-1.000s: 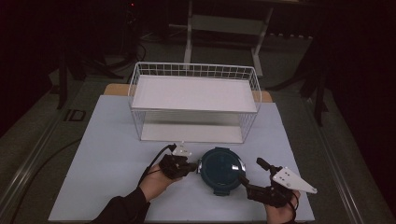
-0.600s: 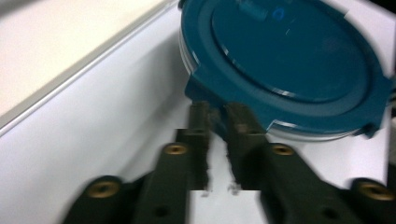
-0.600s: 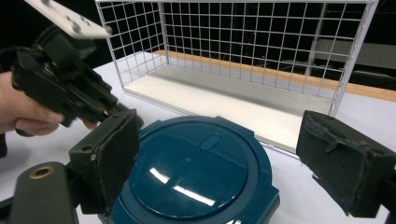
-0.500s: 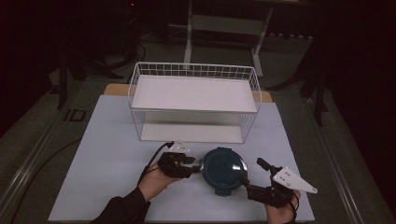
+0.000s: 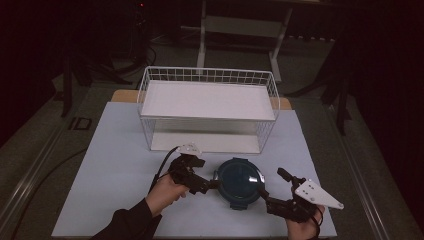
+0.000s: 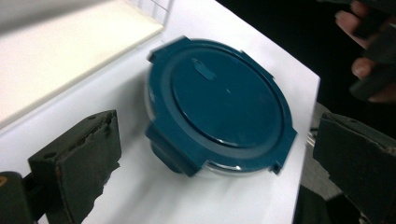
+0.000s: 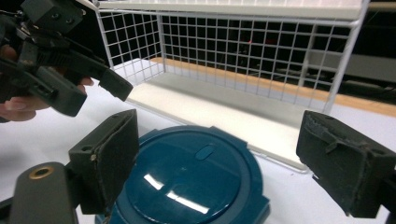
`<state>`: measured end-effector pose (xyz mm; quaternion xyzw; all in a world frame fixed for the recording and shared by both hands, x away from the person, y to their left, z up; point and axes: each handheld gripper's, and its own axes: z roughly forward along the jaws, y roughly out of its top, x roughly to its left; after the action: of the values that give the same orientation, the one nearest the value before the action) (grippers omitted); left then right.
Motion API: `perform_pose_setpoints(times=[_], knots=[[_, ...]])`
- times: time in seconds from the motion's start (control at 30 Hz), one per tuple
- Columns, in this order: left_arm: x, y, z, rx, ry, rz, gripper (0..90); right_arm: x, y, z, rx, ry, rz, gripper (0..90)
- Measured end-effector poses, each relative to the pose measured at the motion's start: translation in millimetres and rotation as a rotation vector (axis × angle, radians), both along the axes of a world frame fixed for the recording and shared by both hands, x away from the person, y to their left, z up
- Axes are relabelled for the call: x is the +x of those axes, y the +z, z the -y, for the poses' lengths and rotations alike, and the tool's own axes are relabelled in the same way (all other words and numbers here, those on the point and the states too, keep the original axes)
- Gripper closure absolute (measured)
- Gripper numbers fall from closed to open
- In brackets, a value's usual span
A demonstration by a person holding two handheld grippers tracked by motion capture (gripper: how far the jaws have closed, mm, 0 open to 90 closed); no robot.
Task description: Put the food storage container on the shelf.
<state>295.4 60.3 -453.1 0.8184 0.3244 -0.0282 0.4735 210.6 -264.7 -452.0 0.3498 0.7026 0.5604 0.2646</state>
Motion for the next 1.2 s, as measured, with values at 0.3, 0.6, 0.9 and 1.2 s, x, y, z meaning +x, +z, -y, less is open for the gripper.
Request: perform_pose_setpoints(times=[0.3, 0.6, 0.9, 1.2], knots=[[22.0, -7.6, 1.7, -0.035, 0.033, -0.105, 2.5, -2.7, 5.5, 8.0, -0.015, -0.027, 0.026, 12.4], [44.4, -34.6, 6.6, -0.038, 0.07, -0.297, 6.0, -9.7, 6.2, 17.5, 0.02, -0.048, 0.01, 11.5], [44.8, -47.2, 9.1, -0.025, 0.107, -0.452, 21.3, -7.4, 2.7, 9.7, -0.032, -0.057, 0.003, 10.8], [45.3, -59.2, 8.1, -0.084, 0.083, -0.564, 48.0, -5.9, 0.6, 6.8, -0.052, -0.054, -0.015, 10.8]])
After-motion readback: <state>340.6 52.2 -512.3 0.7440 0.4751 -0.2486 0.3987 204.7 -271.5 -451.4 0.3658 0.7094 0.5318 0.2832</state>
